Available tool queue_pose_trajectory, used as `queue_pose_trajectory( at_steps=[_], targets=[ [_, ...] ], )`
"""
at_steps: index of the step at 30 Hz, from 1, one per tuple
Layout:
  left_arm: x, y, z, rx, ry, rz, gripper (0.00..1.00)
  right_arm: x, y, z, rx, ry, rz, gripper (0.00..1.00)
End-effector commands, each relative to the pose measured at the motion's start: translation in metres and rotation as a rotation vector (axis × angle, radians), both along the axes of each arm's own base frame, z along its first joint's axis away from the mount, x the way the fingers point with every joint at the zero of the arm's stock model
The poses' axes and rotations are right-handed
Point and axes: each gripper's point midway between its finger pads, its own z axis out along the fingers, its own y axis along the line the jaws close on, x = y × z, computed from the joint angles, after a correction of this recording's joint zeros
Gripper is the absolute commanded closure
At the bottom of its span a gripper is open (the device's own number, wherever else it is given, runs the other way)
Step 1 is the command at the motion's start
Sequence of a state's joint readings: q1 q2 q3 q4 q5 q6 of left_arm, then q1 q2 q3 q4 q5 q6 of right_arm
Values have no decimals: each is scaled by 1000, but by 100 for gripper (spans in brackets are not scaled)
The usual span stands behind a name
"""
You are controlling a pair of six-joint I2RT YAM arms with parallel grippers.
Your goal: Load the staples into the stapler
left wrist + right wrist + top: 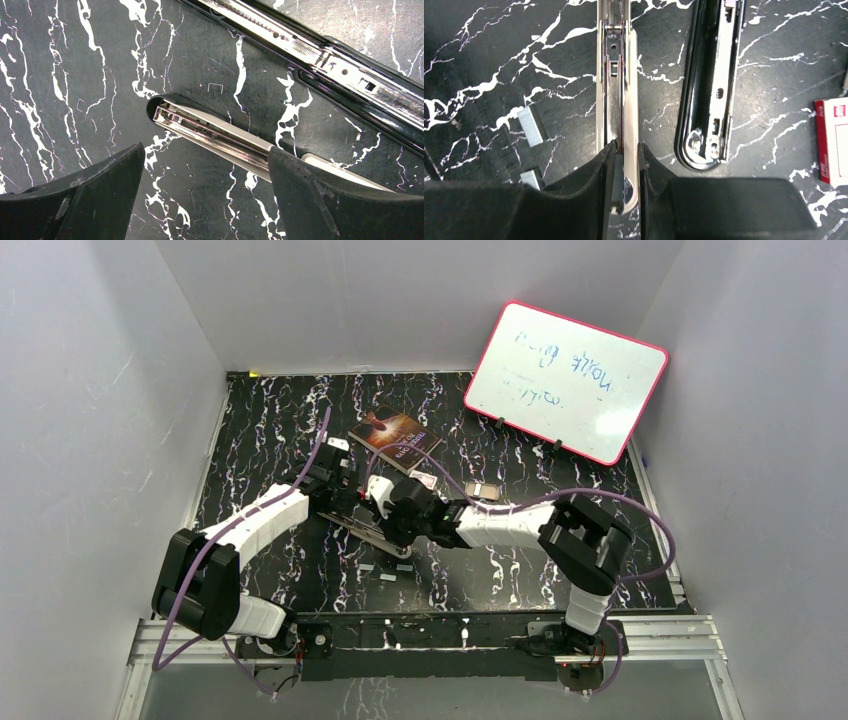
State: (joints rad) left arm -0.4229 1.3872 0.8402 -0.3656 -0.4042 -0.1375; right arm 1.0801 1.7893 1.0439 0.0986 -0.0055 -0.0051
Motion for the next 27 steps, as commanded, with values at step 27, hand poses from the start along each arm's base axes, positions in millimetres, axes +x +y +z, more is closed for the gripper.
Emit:
queue_pose_trajectory(
  at_steps=[27],
  targets=[
    [-2,2,1,16,-4,-8,8,-71,-60,10,463,-335,337,51]
  ],
)
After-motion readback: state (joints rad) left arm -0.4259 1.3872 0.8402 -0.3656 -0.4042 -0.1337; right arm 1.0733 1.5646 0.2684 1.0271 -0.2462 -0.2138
